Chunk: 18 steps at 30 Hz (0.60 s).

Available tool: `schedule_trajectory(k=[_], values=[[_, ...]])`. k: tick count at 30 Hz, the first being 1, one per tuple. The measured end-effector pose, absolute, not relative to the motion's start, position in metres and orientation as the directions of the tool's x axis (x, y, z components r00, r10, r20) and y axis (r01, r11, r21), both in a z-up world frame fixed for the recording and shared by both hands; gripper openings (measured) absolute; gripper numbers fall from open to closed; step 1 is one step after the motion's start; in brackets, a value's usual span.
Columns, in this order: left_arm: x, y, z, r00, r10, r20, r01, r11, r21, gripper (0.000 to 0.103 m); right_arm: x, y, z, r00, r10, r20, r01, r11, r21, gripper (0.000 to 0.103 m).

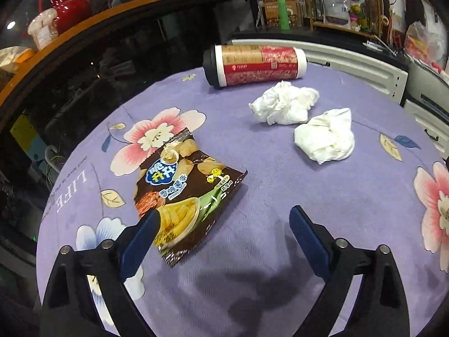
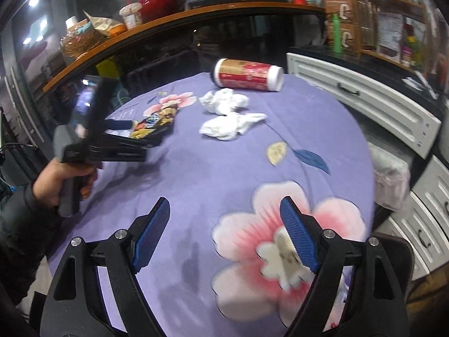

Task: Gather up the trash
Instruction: 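Grasp the snack bag with the left gripper while the right grasps a white tissue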

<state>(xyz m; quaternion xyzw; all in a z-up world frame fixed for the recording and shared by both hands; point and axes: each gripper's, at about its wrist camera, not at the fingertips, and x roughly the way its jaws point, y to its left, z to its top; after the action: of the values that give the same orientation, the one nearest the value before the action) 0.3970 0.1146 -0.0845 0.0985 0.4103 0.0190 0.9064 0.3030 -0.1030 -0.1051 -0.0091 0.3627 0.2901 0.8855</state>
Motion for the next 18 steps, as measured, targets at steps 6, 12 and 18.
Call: schedule_trajectory(k=[6,12,18], values=[[0.423,0.132,-0.097,0.624,0.106,-0.775,0.03,0.987,0.159,0.077,0.326,-0.08,-0.1,0.55,0.523,-0.651,-0.546,0.815,0.194,0.08],[0.425,0.157,-0.096,0.641,0.049,-0.766,-0.025,0.999,0.043,0.041,0.36,-0.054,-0.102,0.522,0.532,-0.667,-0.559,0.804,0.204,0.08],[0.413,0.171,-0.083,0.696,0.014,-0.718,-0.059,0.997,-0.039,0.019,0.399,-0.022,-0.114,0.503,0.48,-0.719,-0.565,0.812,0.147,0.08]])
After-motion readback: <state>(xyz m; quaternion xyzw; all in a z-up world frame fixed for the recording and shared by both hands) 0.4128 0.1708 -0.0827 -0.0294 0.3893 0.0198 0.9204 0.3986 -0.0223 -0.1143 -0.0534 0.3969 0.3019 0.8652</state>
